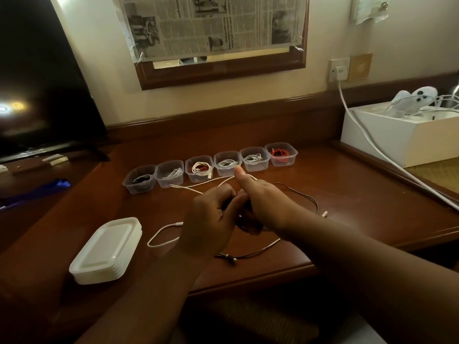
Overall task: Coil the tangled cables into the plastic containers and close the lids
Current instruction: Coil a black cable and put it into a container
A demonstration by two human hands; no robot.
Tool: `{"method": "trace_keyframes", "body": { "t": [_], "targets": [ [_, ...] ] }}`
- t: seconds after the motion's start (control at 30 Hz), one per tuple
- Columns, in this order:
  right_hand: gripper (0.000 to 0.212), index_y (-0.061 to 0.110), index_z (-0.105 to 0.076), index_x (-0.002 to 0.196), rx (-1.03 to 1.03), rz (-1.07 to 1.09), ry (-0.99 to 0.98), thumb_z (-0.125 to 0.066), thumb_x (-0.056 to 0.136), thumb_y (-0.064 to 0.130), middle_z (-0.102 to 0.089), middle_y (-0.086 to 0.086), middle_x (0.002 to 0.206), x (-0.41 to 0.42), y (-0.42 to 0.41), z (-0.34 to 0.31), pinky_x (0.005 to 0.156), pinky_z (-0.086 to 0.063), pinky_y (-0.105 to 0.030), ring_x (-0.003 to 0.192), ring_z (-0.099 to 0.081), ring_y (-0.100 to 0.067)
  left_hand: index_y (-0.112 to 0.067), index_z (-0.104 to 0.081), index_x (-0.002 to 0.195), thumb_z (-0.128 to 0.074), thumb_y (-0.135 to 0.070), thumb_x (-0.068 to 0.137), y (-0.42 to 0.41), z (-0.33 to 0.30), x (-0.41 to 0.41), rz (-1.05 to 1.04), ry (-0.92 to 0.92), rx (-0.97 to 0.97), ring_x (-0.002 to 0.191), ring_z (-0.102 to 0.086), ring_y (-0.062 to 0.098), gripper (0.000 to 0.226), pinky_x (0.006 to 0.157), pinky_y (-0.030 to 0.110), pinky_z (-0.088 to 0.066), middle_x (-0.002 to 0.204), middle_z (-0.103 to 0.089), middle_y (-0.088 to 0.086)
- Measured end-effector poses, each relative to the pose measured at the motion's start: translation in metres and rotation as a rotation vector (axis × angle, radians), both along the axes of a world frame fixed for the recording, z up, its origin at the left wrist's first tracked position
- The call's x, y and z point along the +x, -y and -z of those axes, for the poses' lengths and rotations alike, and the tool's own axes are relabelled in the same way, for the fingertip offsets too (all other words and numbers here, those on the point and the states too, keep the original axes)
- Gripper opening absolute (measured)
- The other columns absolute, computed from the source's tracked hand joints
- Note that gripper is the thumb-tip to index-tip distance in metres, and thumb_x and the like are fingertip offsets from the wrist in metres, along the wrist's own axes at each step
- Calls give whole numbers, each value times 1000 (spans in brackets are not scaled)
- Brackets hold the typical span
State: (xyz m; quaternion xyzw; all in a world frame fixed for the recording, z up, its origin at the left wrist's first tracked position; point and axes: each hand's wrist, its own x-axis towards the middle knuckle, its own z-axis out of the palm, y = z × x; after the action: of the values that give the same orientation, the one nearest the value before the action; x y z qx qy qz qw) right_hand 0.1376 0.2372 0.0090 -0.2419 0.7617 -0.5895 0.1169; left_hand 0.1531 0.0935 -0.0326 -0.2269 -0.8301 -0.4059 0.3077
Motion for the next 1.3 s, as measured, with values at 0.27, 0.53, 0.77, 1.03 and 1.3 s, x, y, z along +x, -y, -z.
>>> {"method": "trace_keyframes", "body": {
  "t": [0.27, 0.53, 0.77, 1.03, 1.3],
  "targets": [
    [44, 17, -55, 74, -147, 158, -71, -33, 107, 36, -53, 11, 56, -18, 7, 8, 61, -39, -22, 55, -49, -2, -27, -70, 85, -47, -51, 99, -6, 0, -19, -12, 116, 318, 77, -68, 11, 36, 69, 23, -54, 82, -71, -4],
    [24, 9, -59, 107, -615, 81, 598, -52, 101, 31, -53, 3, 65, -69, 13, 11, 78, -49, -33, 50, -47, -8, -17, -64, 74, -43, -65, 86, -10, -2, -69, -177, 290, 644, 63, -59, 27, 54, 62, 42, -50, 64, -61, 9],
    [20, 10, -65, 105, -386, 356, 371, -52, 101, 23, -50, 6, 63, -143, 25, 32, 55, -36, -25, 52, -40, -7, -15, -68, 90, -42, -54, 95, -15, 25, -129, -139, 394, 600, 66, -60, 4, 47, 60, 19, -47, 78, -65, 14],
    [20, 14, -55, 84, -430, 111, 432, -50, 102, 21, -39, 4, 57, -199, 12, 59, 58, -32, -28, 41, -28, -6, -27, -62, 98, -49, -38, 101, -1, 57, -167, -212, 384, 327, 64, -57, -1, 18, 55, 13, -40, 77, -63, -7],
    [14, 18, -58, 99, -684, -59, 683, -46, 101, 25, -45, 6, 66, -192, 17, 87, 68, -36, -31, 47, -34, -5, -30, -59, 84, -46, -37, 102, 1, 60, -168, -357, 315, 364, 65, -56, 3, 24, 58, 20, -43, 70, -61, -5]
  ]
}}
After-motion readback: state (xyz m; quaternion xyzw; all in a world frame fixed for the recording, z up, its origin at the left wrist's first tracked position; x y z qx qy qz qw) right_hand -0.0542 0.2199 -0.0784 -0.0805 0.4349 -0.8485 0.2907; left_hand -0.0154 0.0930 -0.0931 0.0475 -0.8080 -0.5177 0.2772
